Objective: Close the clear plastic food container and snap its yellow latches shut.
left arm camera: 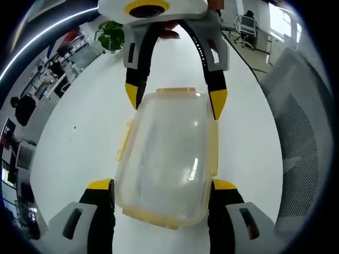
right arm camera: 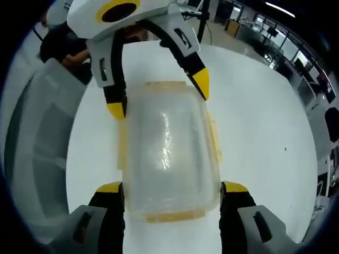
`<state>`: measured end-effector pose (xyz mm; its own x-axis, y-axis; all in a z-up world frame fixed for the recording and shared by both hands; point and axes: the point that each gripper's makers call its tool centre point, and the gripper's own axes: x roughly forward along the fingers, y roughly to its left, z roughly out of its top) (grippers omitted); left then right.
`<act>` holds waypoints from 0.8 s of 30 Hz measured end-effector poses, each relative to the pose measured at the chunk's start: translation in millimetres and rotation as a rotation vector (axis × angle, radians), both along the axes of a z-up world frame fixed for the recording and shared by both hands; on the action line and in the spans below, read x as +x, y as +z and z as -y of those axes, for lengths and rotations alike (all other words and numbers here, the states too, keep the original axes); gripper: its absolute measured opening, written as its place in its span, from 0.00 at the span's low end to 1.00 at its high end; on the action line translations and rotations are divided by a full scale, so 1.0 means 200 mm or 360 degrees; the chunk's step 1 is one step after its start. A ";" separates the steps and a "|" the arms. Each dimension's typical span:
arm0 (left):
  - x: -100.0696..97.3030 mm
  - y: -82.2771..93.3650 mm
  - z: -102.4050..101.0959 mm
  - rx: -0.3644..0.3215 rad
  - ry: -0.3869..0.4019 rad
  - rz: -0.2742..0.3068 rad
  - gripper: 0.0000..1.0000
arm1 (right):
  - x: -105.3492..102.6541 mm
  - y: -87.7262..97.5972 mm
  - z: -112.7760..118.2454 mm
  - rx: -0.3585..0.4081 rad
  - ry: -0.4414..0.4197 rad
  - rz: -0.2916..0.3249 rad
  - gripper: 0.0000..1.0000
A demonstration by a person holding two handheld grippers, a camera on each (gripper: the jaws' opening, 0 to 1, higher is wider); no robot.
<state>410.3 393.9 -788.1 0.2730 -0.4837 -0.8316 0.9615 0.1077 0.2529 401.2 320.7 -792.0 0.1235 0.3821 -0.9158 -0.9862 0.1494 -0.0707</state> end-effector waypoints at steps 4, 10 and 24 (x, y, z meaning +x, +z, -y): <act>0.03 0.00 0.00 0.0004 -0.0002 0.0000 0.71 | 0.03 0.00 0.00 0.0005 0.0000 0.0001 0.73; 0.07 0.00 0.00 0.0008 -0.0002 0.0000 0.71 | 0.06 0.00 0.00 0.0002 -0.0002 0.0001 0.73; 0.14 0.00 0.00 0.0010 0.0002 0.0002 0.72 | 0.14 0.00 0.00 -0.0001 0.0007 -0.0002 0.73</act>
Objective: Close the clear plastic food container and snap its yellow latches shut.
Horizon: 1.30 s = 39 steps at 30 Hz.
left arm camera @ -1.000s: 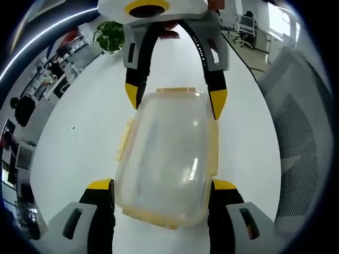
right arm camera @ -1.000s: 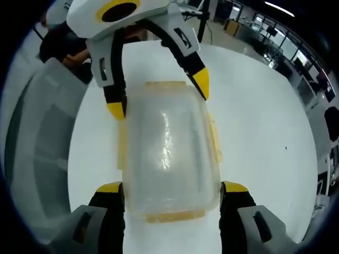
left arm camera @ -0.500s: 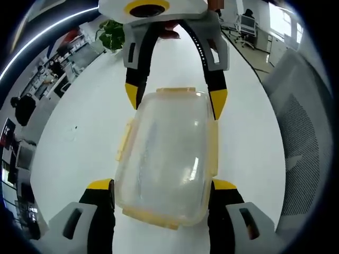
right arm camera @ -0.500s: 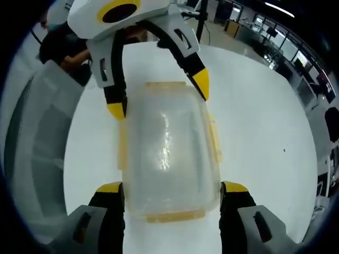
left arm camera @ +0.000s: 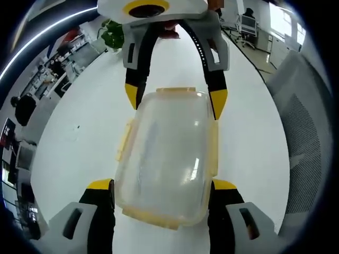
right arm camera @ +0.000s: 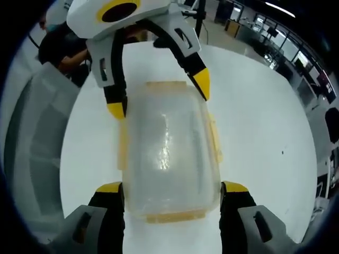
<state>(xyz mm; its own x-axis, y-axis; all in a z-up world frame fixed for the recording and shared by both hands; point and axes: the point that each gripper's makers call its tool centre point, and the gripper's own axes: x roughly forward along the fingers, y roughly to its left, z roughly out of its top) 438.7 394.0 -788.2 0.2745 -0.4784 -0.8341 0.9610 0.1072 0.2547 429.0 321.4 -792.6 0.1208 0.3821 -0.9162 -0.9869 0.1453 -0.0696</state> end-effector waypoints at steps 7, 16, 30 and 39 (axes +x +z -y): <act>0.03 0.00 0.00 0.0001 0.0003 0.0002 0.72 | 0.03 0.00 0.00 0.0000 0.0003 -0.0001 0.73; 0.06 0.00 -0.01 0.0006 0.0000 0.0004 0.72 | 0.06 0.00 -0.01 0.0000 0.0002 -0.0001 0.73; 0.06 0.00 0.00 0.0047 0.0016 0.0023 0.73 | 0.06 0.00 -0.01 0.0019 -0.0015 0.0020 0.74; 0.06 0.04 -0.02 0.0038 0.0052 0.0085 0.80 | 0.05 0.05 0.04 0.0198 -0.0293 0.0041 0.78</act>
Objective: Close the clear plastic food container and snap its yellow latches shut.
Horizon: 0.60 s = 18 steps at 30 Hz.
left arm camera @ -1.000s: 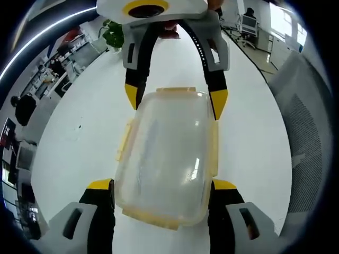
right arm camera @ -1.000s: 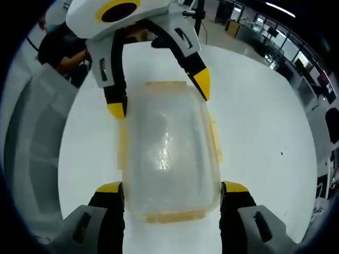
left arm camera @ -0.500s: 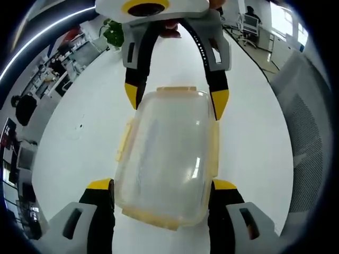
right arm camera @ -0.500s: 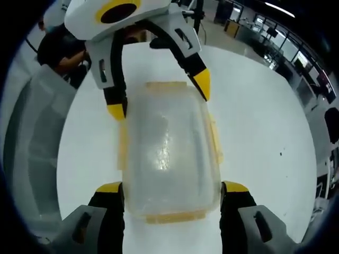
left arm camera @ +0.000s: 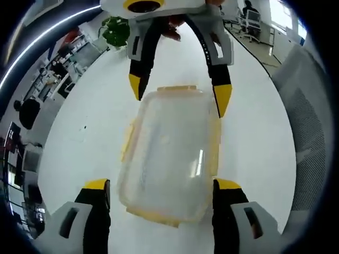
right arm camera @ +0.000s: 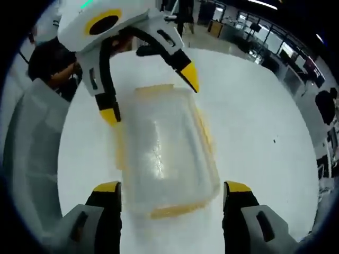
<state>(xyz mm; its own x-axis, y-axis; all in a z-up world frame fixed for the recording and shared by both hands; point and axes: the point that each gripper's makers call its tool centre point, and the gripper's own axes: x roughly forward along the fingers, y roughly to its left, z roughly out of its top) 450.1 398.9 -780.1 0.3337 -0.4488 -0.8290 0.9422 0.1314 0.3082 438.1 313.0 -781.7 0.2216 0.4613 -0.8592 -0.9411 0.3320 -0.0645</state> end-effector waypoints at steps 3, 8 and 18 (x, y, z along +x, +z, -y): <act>-0.02 0.00 -0.01 -0.0029 0.0040 -0.0018 0.80 | -0.01 0.00 0.03 -0.0004 -0.0020 0.0040 0.78; -0.06 0.01 -0.02 -0.0079 0.0098 -0.0035 0.80 | -0.03 0.04 0.05 0.0055 -0.0099 0.0073 0.78; -0.10 0.04 -0.08 -0.0197 0.0259 -0.0065 0.81 | -0.06 0.09 0.04 0.0157 -0.0208 0.0122 0.77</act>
